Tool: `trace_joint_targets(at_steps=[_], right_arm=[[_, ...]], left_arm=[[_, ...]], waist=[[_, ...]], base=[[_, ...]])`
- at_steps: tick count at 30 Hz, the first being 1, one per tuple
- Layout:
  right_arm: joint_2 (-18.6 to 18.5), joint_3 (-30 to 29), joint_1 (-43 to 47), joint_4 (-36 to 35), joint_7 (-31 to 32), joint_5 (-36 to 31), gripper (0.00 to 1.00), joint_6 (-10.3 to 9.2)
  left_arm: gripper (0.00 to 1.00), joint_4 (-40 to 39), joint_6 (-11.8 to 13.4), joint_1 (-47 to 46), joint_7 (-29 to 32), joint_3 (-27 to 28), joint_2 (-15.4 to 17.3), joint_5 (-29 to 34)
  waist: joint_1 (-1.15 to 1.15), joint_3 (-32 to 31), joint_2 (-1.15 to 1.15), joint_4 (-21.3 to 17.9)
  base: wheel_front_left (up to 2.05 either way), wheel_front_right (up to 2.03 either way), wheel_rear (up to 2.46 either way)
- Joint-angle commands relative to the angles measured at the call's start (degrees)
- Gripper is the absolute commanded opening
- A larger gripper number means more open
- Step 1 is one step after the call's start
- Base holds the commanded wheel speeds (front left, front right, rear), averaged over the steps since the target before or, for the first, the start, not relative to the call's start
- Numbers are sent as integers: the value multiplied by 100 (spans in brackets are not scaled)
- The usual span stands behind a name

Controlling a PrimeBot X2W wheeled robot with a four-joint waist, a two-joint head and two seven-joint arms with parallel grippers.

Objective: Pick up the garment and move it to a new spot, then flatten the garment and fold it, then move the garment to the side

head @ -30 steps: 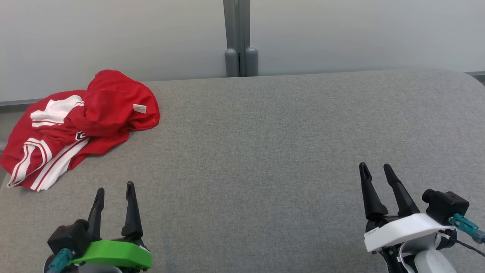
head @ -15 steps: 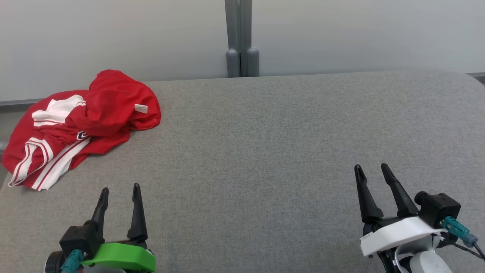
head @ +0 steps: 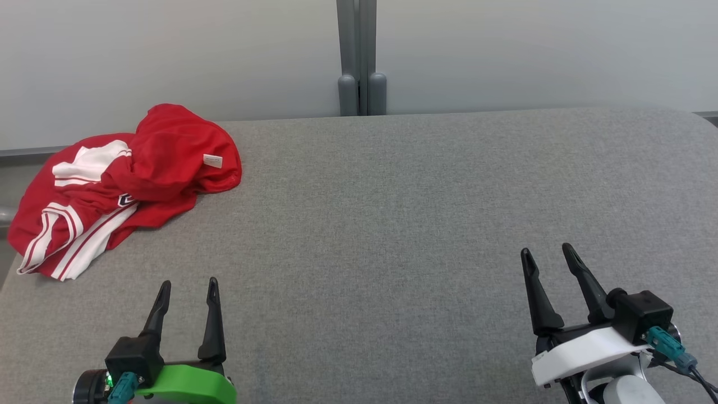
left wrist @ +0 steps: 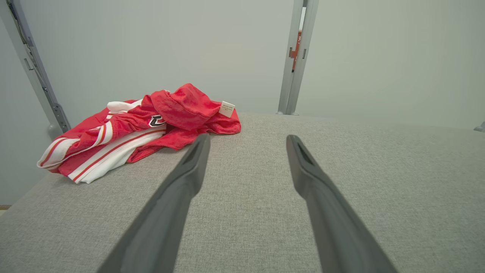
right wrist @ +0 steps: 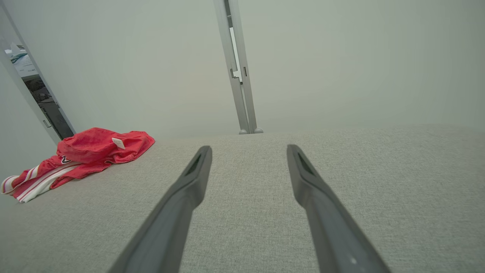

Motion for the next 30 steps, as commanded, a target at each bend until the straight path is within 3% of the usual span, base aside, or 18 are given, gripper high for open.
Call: trace_joint_targets(at_steps=[1,7,18,30], right_arm=[[-36,20,54,7,-54,-120,100,2],[-51,21,61,40,-74,-181,100,2],[-49,11,89,93,-74,-149,100,2],[-46,-32,151,142,-74,-126,100,2]], left_arm=[[100,15,-20,-37,-31,-6,41,107],[100,96,-37,-54,-56,-43,42,78],[100,335,299,-203,-28,-174,41,-140],[100,430,252,-180,120,-395,87,-154]], waist=[[0,-6,0,5],[0,-33,0,18],[0,-101,0,60],[0,-153,0,121]], base=[[0,0,0],[0,0,0],[0,0,0],[0,0,0]])
